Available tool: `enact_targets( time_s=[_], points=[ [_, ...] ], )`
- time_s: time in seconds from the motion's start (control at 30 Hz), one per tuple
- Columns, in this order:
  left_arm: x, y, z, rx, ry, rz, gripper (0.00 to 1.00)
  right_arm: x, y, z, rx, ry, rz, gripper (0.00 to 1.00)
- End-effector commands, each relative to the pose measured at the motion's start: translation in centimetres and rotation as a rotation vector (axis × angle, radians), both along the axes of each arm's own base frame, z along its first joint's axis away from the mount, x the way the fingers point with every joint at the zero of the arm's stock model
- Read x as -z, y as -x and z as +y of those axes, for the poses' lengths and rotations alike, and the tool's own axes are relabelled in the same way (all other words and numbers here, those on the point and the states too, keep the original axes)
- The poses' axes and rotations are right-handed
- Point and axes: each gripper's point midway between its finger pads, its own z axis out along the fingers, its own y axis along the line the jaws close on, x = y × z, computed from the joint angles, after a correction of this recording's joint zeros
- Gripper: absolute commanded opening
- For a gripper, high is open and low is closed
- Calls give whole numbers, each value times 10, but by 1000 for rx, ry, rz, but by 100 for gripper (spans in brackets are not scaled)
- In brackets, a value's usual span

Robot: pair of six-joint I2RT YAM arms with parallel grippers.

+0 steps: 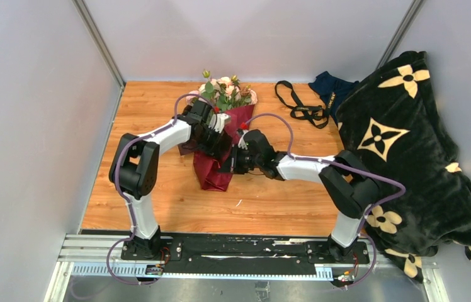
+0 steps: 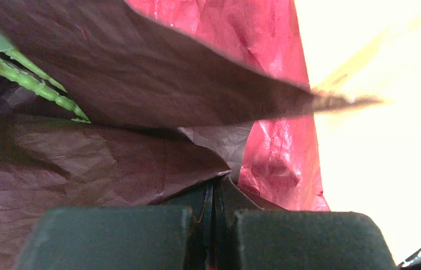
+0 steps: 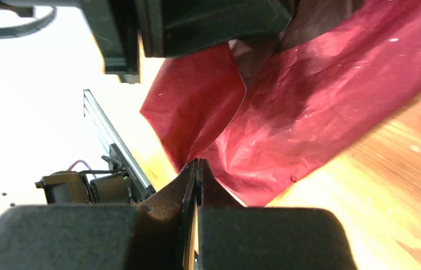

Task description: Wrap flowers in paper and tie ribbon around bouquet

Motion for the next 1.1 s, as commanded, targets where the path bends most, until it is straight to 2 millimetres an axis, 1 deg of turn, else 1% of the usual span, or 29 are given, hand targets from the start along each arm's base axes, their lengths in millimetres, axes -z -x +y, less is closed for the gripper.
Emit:
enact_targets(
  time_s=[0.0,0.03,0.07,0.1,0.13,0.17,0.2,0.27,0.3,0.33,0.37,0.43,0.5,0.57,0.63,0.67,0.7,0.73,0.8,0.9,0.97,1.07],
  points=[
    [9,-7,0,24,-49,-40,0,-6,-16,-34,101,58,-23,0],
    [10,-6,0,28,-52,-42,0,-3,-22,-46,124,76,-27,0],
    [9,-5,0,31,-55,-43,0,-1,-30,-56,139,88,-34,3],
    [6,-5,-1,36,-57,-55,0,3,-44,-69,158,104,-38,5],
    [4,-4,-2,41,-62,-64,0,8,-50,-75,142,132,-38,8],
    [0,-4,-3,50,-65,-80,0,16,-63,-87,147,172,-29,14],
    [-4,-3,-4,61,-69,-93,0,21,-71,-92,133,196,-23,23],
    [-9,0,-8,81,-78,-117,0,31,-89,-99,122,226,-19,38],
    [-12,2,-10,95,-83,-125,0,32,-100,-101,120,238,-26,42],
    [-14,4,-11,105,-88,-133,0,38,-109,-103,118,251,-21,45],
    [-14,6,-12,114,-93,-137,0,40,-116,-102,109,254,-25,47],
    [-16,9,-15,130,-97,-141,0,56,-123,-101,84,283,2,48],
    [-17,12,-20,155,-104,-151,0,62,-127,-91,48,262,12,43],
    [-20,16,-27,192,-120,-165,0,69,-130,-83,23,235,31,29],
    [-25,20,-38,245,-129,-190,0,76,-132,-80,20,225,46,11],
    [-28,21,-44,267,-130,-205,0,80,-130,-79,17,220,63,6],
    [-32,23,-50,291,-129,-221,0,79,-132,-75,15,196,52,2],
    [-34,25,-57,313,-130,-234,0,78,-131,-72,8,175,56,0],
    [-37,27,-68,355,-137,-259,0,78,-126,-69,2,134,68,0],
    [-33,28,-75,385,-160,-266,0,77,-117,-70,-2,114,78,0],
    [-23,27,-72,389,-191,-254,0,74,-112,-73,-2,111,73,0],
    [-4,26,-61,410,-258,-242,0,64,-109,-81,8,117,55,0]
  ],
)
